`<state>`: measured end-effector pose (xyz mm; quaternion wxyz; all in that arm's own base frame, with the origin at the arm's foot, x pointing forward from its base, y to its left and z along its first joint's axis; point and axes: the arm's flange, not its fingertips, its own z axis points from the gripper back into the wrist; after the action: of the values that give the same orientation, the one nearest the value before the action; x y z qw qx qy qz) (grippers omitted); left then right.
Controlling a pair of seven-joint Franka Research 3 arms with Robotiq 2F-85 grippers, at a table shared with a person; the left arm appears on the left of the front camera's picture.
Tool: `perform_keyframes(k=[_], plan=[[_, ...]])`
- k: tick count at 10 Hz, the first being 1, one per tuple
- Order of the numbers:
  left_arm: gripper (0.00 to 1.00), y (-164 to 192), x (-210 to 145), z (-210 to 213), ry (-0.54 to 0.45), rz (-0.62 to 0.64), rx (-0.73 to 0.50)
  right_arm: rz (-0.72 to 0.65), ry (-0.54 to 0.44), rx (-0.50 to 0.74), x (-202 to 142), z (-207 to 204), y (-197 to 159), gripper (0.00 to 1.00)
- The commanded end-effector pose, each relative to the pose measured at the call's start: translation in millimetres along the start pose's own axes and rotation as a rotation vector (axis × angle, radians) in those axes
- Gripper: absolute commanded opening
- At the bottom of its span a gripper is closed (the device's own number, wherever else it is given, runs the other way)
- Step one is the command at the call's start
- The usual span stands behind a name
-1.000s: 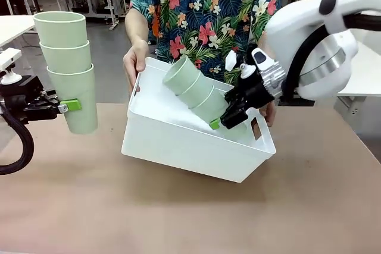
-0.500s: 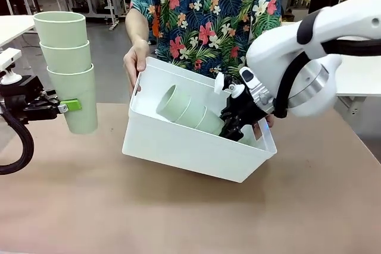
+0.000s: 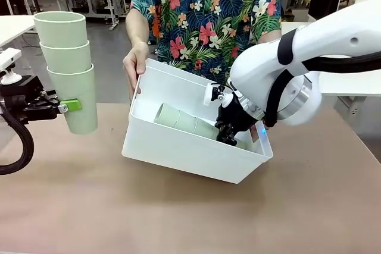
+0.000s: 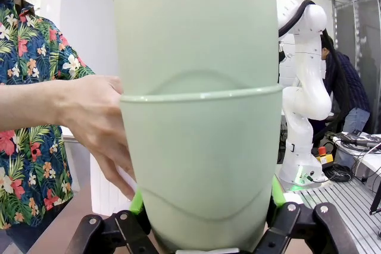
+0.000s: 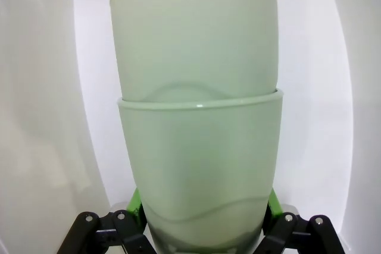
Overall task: Stack the cups and store them in the basket.
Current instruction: Place the stack of Reusable plastic cups into the Pantry Basket.
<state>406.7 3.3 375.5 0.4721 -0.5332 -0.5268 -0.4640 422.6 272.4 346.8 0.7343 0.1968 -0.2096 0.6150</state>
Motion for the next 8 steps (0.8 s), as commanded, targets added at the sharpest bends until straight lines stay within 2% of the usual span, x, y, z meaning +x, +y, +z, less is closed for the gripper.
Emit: perform_keyframes(k=[1, 3, 4, 8], plan=[[0.86, -1, 5, -1, -0.004, -0.013, -0.002, -0.022, 0.025, -0.023, 9, 3, 3, 0.87], [0.86, -1, 5, -1, -0.004, -0.013, -0.002, -0.025, 0.035, -0.02, 6, 6, 7, 0.87], [0.86, -1, 5, -1, -0.004, -0.013, -0.002, -0.034, 0.033, -0.026, 6, 6, 7, 1.0], [0.86, -1, 5, -1, -0.004, -0.013, -0.002, -0.046, -0.001, -0.029, 12, 18, 3, 1.0]])
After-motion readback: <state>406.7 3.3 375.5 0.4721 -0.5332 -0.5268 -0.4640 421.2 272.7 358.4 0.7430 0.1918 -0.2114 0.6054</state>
